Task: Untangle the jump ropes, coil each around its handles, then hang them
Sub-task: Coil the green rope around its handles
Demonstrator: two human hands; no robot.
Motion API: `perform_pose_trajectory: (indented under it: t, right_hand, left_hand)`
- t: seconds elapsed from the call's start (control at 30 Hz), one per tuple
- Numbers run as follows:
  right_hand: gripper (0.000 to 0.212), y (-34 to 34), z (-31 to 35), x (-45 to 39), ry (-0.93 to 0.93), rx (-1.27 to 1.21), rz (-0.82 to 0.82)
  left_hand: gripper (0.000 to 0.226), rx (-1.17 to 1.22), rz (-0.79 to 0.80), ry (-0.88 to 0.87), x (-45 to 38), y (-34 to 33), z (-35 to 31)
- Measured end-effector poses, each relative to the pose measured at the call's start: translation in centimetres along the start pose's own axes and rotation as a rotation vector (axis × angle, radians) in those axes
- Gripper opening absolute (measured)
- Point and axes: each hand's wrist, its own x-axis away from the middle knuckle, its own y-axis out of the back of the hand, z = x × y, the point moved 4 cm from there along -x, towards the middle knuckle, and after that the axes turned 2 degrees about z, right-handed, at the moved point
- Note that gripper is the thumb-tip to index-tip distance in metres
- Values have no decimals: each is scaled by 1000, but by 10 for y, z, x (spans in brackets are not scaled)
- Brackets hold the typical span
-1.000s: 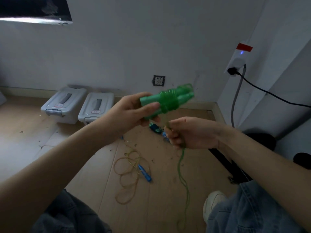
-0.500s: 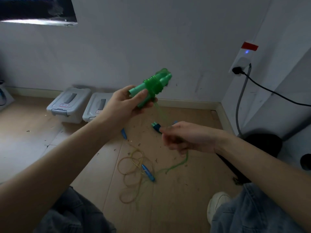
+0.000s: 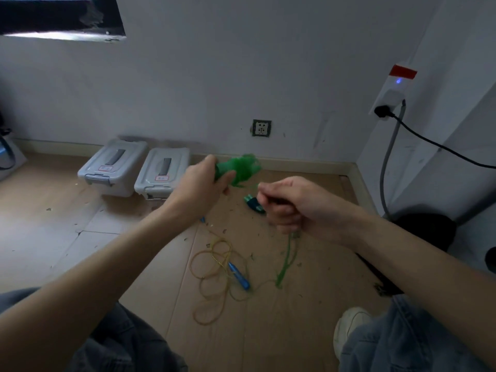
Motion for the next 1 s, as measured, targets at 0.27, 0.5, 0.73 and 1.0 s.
perform_pose_trajectory:
  t: [0.27,0.5,0.73,1.0]
  right_hand:
    - [34,38,18,21,-103,153,-198]
    - [36,39,11,21,-207,647,-245]
    - [44,38,-2,24,-222,295,-54]
    - [36,12,-8,15,-58,-224,22]
  left_hand:
    - [17,70,637,-268,38,-45,-41]
    - [14,407,939,-314,54,-30,-52]
    - [16,854,700,-219,38,-9,-43]
    - [30,1230,386,97,20,-3,-32]
